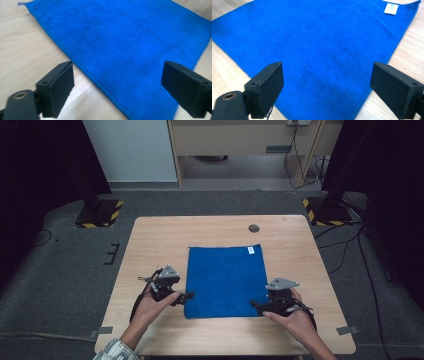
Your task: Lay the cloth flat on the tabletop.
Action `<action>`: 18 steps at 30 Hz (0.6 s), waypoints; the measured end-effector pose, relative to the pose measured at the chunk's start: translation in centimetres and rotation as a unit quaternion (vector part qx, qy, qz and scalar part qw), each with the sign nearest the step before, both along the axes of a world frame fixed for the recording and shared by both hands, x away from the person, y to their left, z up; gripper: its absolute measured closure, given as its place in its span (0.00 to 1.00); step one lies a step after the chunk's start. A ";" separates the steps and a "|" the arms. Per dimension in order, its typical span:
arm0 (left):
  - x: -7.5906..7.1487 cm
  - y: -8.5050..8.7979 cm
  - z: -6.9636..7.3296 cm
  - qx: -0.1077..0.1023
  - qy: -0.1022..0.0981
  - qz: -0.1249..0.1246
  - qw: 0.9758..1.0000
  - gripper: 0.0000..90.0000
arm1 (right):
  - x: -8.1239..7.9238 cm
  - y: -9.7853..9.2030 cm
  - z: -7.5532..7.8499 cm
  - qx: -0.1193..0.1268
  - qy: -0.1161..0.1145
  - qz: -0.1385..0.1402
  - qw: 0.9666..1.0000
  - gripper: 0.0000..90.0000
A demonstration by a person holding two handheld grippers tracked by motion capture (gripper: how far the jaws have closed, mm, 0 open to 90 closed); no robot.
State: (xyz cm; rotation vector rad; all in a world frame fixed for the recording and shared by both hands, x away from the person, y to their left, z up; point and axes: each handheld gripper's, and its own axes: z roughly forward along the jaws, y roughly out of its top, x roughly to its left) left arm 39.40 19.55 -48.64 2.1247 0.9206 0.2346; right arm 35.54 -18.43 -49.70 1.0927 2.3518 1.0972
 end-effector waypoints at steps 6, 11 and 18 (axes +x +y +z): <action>2.8 -0.6 0.1 -0.007 -0.008 -0.009 1.000 0.07 | 1.2 1.5 -0.5 -0.009 0.008 0.012 1.000 0.11; 4.8 -0.7 0.5 -0.009 -0.009 -0.003 1.000 0.06 | 2.0 2.8 -0.6 -0.010 0.009 0.024 1.000 0.10; 6.3 -1.1 0.4 -0.001 -0.007 0.009 1.000 0.06 | 2.8 4.9 -0.5 -0.012 0.008 0.032 0.999 0.10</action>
